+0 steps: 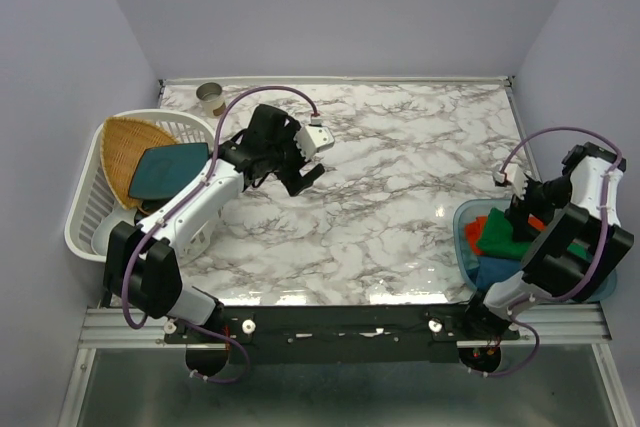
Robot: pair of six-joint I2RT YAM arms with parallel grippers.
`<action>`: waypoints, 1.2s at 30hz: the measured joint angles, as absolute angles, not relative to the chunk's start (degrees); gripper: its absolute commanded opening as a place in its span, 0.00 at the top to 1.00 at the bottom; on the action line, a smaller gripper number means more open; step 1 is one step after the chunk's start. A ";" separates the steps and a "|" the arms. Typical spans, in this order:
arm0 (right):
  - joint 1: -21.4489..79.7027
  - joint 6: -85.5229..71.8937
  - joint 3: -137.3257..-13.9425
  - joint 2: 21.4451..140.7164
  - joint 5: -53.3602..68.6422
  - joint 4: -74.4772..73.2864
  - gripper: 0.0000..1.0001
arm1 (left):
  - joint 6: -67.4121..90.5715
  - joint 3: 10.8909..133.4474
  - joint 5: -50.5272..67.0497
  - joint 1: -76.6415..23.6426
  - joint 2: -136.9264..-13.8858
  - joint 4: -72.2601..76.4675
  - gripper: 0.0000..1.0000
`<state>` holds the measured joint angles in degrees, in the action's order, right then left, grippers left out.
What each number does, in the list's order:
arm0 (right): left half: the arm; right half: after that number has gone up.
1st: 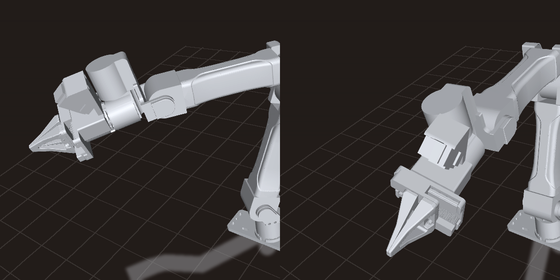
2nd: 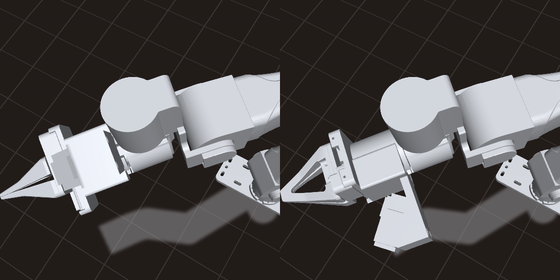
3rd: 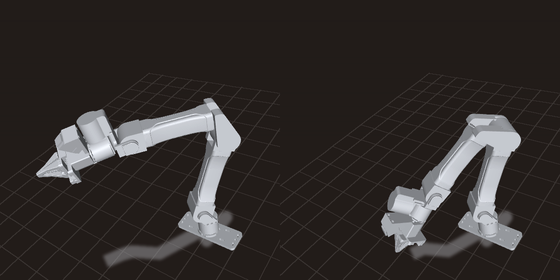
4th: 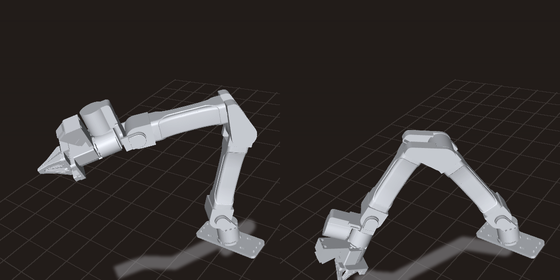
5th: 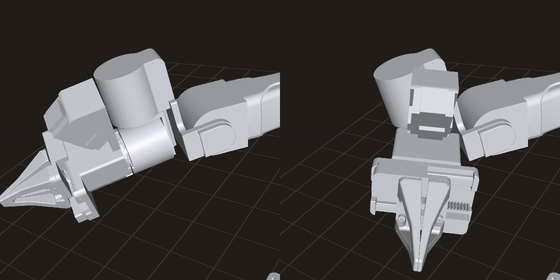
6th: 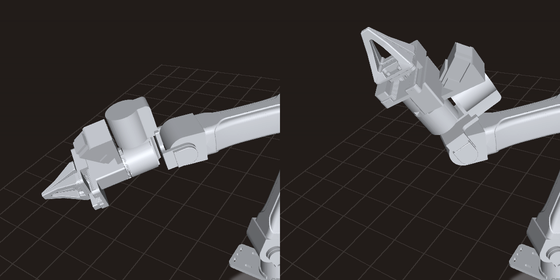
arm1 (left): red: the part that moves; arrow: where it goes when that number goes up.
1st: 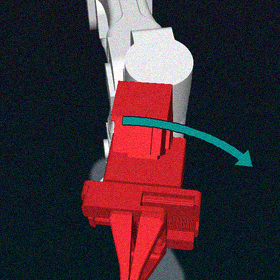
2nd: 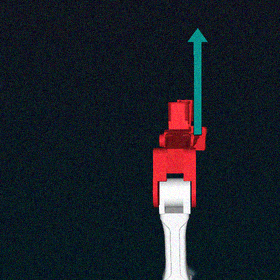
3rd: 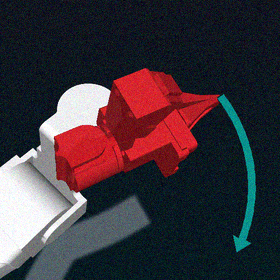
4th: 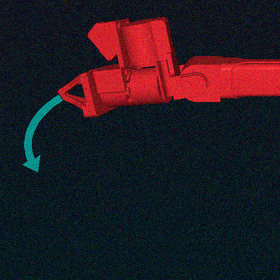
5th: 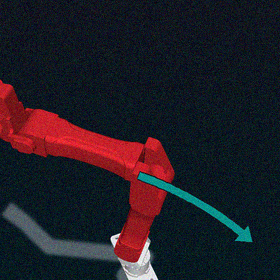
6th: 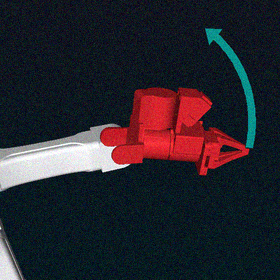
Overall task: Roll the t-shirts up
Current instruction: Place the T-shirt in the bin.
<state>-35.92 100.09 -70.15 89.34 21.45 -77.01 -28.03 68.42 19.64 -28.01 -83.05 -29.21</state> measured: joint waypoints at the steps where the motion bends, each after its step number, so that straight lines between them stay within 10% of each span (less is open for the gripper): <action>1: -35.79 100.03 -69.84 88.79 21.26 -77.01 0.00 | -28.01 68.40 19.66 -27.90 -83.05 -29.21 0.01; 36: -35.68 94.80 -69.41 81.93 18.37 -76.60 0.00 | -21.06 68.40 26.20 -23.20 -84.86 -24.80 0.01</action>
